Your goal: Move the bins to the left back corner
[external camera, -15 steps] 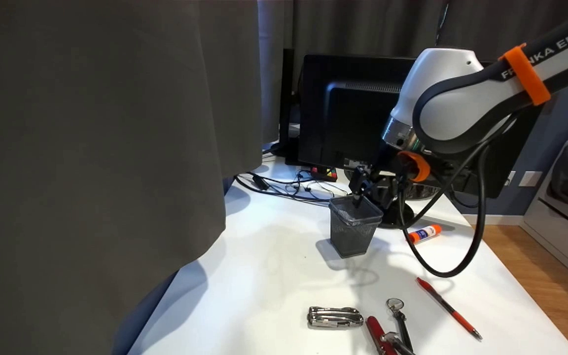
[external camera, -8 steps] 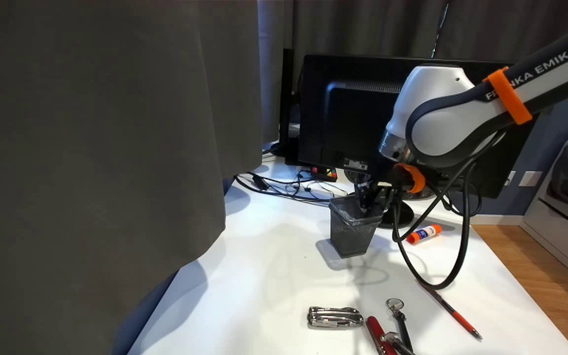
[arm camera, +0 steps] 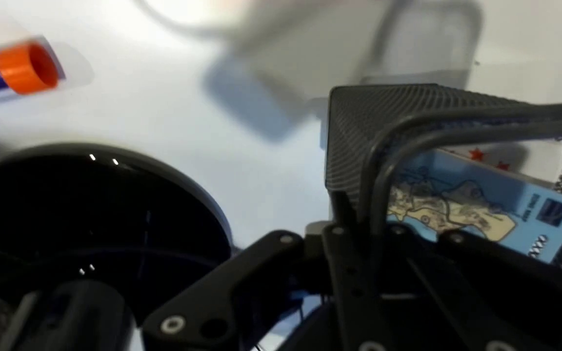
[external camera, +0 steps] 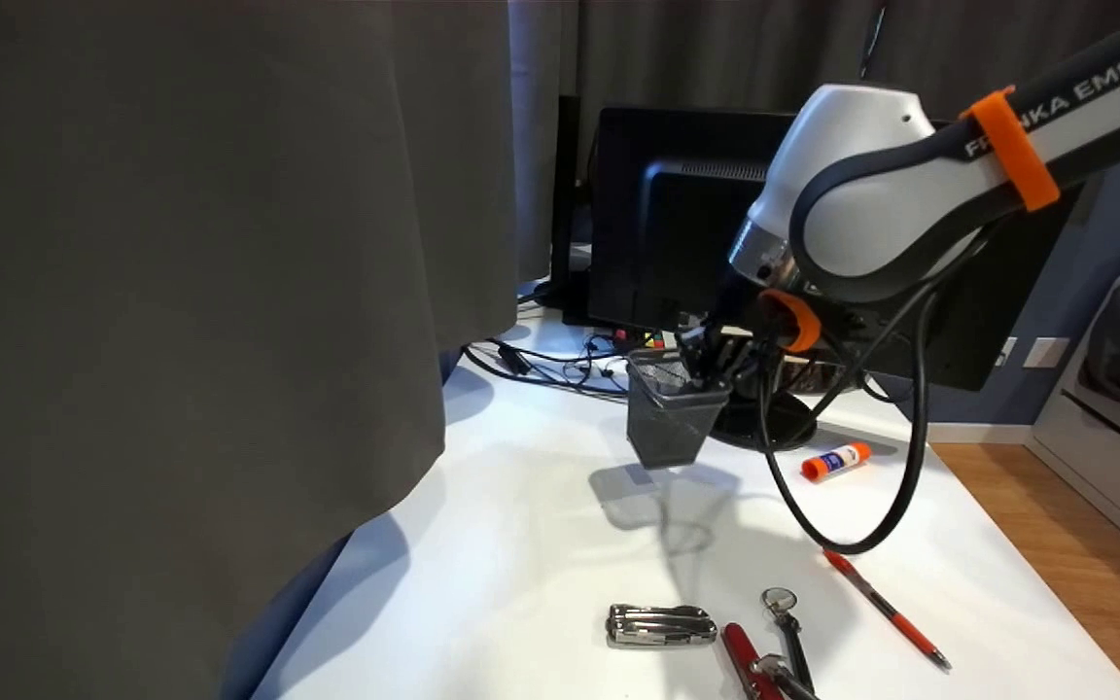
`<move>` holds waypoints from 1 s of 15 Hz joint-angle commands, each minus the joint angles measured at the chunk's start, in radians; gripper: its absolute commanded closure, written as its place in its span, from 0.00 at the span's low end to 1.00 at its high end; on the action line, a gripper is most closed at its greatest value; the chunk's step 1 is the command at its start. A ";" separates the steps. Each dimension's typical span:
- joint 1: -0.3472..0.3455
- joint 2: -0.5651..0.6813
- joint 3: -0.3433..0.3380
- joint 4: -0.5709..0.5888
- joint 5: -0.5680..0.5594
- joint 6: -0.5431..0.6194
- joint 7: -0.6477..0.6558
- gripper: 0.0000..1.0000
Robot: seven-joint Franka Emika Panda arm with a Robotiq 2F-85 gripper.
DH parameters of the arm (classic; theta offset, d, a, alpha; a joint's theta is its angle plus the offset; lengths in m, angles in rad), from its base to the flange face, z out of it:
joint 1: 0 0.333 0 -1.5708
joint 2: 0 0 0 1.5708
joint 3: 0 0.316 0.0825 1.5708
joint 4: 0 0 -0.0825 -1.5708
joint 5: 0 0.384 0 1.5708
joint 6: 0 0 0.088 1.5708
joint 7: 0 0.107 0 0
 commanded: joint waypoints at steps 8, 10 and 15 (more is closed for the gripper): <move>-0.013 -0.124 0.167 0.042 0.114 0.024 -0.207 0.94; -0.017 -0.119 0.168 0.042 0.115 0.024 -0.214 0.96; 0.034 -0.127 0.203 0.093 0.071 -0.257 -0.359 0.96</move>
